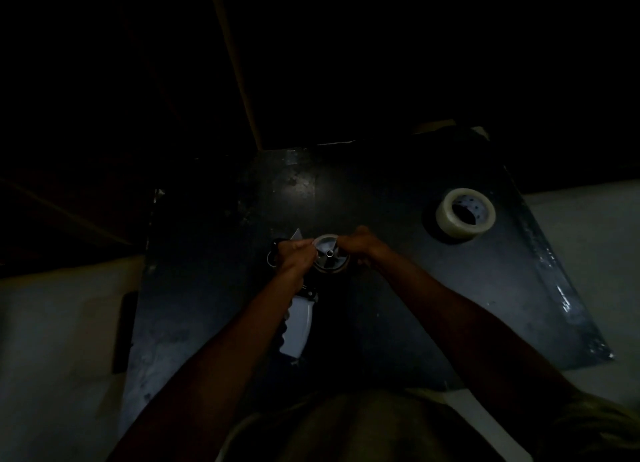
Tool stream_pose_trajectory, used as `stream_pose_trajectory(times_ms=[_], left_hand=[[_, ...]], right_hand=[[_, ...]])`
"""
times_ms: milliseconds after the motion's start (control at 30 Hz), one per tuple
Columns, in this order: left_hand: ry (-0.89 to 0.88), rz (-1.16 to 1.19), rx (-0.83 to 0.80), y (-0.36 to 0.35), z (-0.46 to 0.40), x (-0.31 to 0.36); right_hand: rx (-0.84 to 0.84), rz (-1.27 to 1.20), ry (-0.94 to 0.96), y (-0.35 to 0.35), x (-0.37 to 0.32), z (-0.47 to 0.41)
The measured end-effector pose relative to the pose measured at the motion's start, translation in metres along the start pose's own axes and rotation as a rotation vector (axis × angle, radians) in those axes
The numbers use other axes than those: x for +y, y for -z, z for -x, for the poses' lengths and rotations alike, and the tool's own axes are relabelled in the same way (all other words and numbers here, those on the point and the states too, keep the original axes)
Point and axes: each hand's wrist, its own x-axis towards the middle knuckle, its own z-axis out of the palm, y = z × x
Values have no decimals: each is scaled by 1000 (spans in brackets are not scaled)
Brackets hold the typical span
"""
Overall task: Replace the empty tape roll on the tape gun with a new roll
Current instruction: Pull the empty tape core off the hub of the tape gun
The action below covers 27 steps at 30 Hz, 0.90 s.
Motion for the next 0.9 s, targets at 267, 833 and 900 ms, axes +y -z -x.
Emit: stream_pose_trajectory(times_ms=[267, 833, 900], left_hand=[[-25, -245, 32, -5, 2, 6], [175, -11, -196, 6, 3, 11], [191, -14, -193, 8, 3, 7]], right_hand=[[19, 60, -102, 5, 16, -3], [-79, 89, -152, 4, 18, -9], [-90, 115, -148, 4, 20, -11]])
